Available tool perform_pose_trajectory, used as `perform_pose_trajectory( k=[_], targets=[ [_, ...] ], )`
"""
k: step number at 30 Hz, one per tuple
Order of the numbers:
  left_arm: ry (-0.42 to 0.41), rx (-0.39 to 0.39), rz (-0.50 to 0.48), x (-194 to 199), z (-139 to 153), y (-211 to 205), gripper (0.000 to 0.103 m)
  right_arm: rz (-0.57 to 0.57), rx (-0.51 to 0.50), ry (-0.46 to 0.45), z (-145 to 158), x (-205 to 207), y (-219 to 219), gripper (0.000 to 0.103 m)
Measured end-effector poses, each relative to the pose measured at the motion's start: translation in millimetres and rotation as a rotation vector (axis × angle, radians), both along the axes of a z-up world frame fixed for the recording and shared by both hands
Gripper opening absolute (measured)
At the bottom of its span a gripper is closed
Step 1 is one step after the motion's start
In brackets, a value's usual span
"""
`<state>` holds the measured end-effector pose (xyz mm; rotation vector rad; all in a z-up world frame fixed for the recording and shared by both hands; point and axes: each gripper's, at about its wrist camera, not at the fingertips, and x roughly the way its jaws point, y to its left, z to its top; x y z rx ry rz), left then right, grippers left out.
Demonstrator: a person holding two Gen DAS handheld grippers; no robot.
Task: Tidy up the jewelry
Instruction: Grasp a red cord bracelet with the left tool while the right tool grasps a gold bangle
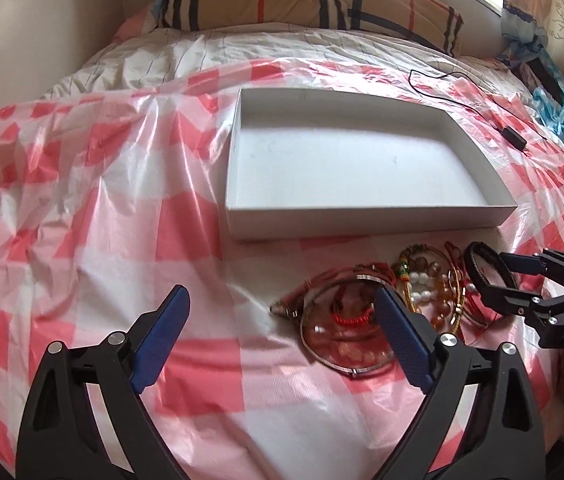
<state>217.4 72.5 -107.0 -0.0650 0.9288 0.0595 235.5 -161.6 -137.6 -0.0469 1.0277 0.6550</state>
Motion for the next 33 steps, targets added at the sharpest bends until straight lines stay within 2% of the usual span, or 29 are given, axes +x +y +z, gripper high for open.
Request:
perform_pose_trajectory(
  k=[3, 5, 6, 8, 9, 11, 13, 18, 23, 26, 28, 29, 31, 33],
  targets=[
    [0.008, 0.015, -0.061, 12.7, -0.1, -0.7, 0.086, -0.008, -0.002, -0.016, 2.1, -5.8, -4.0, 0.068],
    [0.028, 0.011, -0.098, 19.9, -6.2, 0.0, 0.081, -0.02, -0.002, -0.016, 2.7, -7.7, -7.1, 0.068],
    [0.035, -0.001, -0.117, 21.4, -9.8, -0.6, 0.075, -0.027, 0.001, -0.014, 3.0, -8.7, -9.6, 0.068],
    [0.059, -0.047, -0.163, 22.8, -17.5, -3.5, 0.056, -0.044, -0.021, -0.027, 4.2, -11.9, -12.8, 0.07],
    [0.081, -0.076, -0.18, 22.0, -22.1, -5.8, 0.037, -0.052, -0.036, -0.034, 4.5, -13.3, -13.2, 0.073],
    [0.093, -0.084, -0.187, 16.7, -24.8, -8.4, 0.024, -0.068, -0.075, -0.081, 9.8, -19.9, -13.9, 0.083],
    [0.089, -0.112, -0.193, 11.3, -21.1, -8.7, 0.007, -0.063, -0.086, -0.141, 19.3, -29.1, -11.3, 0.085],
    [0.049, -0.176, -0.224, -14.4, -0.4, -12.2, 0.005, 0.095, -0.046, -0.212, 41.9, -52.8, 20.8, 0.085],
    [-0.01, -0.275, -0.203, -34.6, 16.1, 3.6, 0.005, 0.234, -0.081, -0.228, 38.5, -60.9, 66.8, 0.081],
    [-0.044, -0.329, -0.177, -39.5, 21.5, 16.6, 0.005, 0.3, -0.159, -0.237, 28.7, -59.7, 90.7, 0.058],
    [-0.065, -0.344, -0.17, -39.8, 23.1, 21.9, 0.005, 0.325, -0.194, -0.219, 19.3, -55.9, 99.0, 0.039],
    [-0.079, -0.358, -0.169, -40.2, 24.8, 23.8, 0.005, 0.33, -0.204, -0.207, 15.3, -52.8, 101.0, 0.034],
    [-0.096, -0.375, -0.174, -42.4, 27.5, 23.7, 0.005, 0.328, -0.196, -0.178, 10.8, -47.9, 98.9, 0.016],
    [-0.122, -0.392, -0.186, -44.6, 32.3, 22.2, 0.005, 0.311, -0.146, -0.134, 10.2, -40.7, 92.8, 0.008]
  ],
)
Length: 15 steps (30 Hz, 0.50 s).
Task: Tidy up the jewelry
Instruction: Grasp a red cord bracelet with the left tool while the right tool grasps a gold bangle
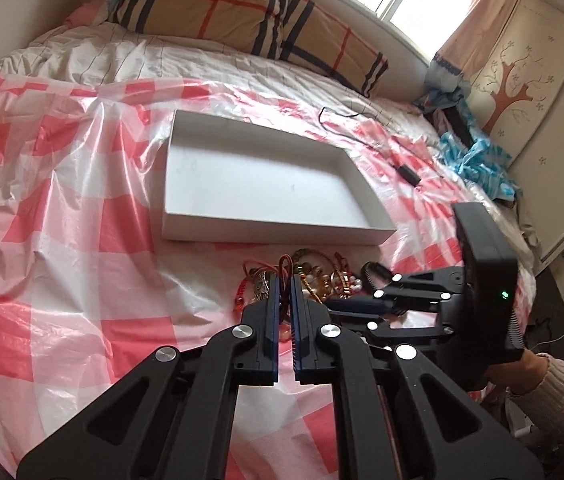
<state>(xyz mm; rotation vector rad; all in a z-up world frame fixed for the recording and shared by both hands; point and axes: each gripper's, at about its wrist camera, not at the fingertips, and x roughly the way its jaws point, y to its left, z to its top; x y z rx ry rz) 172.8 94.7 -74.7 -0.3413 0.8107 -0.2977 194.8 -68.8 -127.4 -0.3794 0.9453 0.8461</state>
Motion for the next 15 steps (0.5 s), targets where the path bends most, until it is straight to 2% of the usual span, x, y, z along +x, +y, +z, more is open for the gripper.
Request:
perform_pose_trajectory(
  k=[4, 7, 11, 15],
  targets=[
    [-0.042, -0.038, -0.012, -3.5, 7.6, 1.1, 0.005, -0.042, 0.084, 0.027, 9.5, 1.9, -13.4, 0.005],
    [-0.094, -0.112, -0.031, -9.1, 18.7, 4.3, 0.005, -0.069, 0.162, 0.042, 22.7, -0.3, -24.5, 0.005],
    [-0.103, -0.178, -0.04, -11.8, 19.3, 8.8, 0.005, -0.108, 0.264, 0.057, 43.7, -0.7, -39.7, 0.005],
    [-0.094, -0.162, -0.025, -10.3, 16.5, 6.7, 0.005, -0.136, 0.352, 0.066, 64.9, -0.7, -51.9, 0.005]
  ],
)
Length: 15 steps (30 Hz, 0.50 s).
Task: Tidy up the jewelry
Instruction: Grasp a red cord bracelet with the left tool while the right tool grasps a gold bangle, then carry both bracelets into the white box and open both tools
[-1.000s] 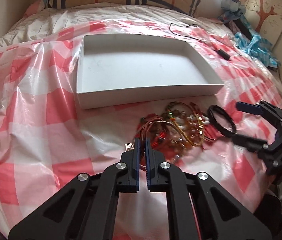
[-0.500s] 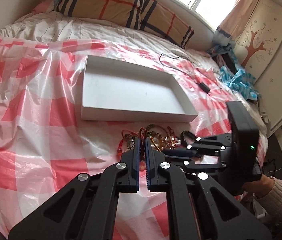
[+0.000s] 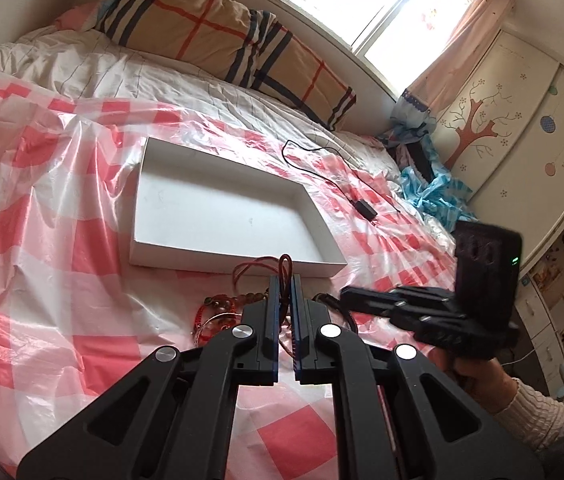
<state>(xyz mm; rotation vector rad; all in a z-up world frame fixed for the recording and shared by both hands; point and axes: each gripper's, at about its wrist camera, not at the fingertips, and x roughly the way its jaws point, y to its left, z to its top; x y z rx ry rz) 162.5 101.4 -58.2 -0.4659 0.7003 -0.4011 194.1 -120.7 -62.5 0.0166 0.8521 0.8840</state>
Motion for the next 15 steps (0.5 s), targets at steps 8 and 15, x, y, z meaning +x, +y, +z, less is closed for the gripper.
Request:
perform_pose_trajectory(
  k=[8, 15],
  targets=[
    [0.01, 0.026, -0.004, 9.8, -3.2, -11.2, 0.005, 0.015, -0.036, -0.019, 15.8, 0.2, -2.6, 0.005],
    [0.02, 0.05, 0.002, 10.7, -5.8, -12.1, 0.005, 0.133, -0.211, -0.013, -32.4, -18.1, 30.3, 0.056]
  ],
)
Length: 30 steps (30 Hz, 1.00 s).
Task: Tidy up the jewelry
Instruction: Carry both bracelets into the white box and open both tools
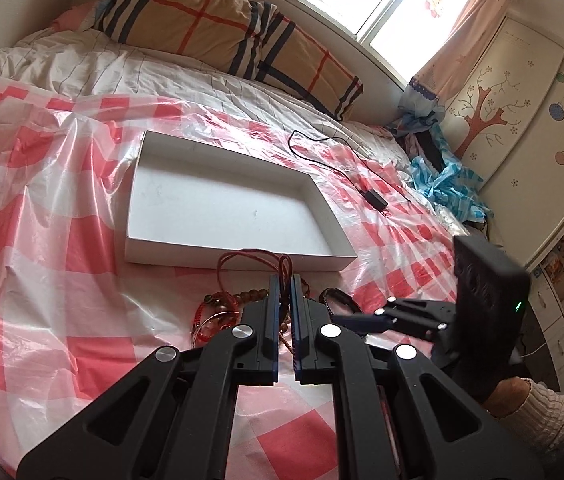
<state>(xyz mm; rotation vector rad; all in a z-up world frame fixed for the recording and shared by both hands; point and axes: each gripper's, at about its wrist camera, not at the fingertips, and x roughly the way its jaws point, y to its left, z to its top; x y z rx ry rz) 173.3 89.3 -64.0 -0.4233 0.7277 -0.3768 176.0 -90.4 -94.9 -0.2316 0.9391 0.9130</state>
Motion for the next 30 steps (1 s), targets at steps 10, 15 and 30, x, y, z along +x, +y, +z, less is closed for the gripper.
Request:
perform_pose_trajectory(
  k=[10, 15, 30],
  targets=[
    [-0.003, 0.02, -0.003, 4.6, 0.6, -4.8, 0.005, 0.068, -0.105, 0.011, -33.9, 8.0, 18.2, 0.004],
    [0.0, 0.015, -0.004, 16.8, 4.7, -11.2, 0.005, -0.005, 0.074, 0.025, -1.6, 11.0, -8.2, 0.004],
    [-0.028, -0.021, 0.019, 87.6, 20.9, -26.3, 0.005, -0.183, 0.18, -0.126, 56.1, 85.1, -19.5, 0.004]
  ],
)
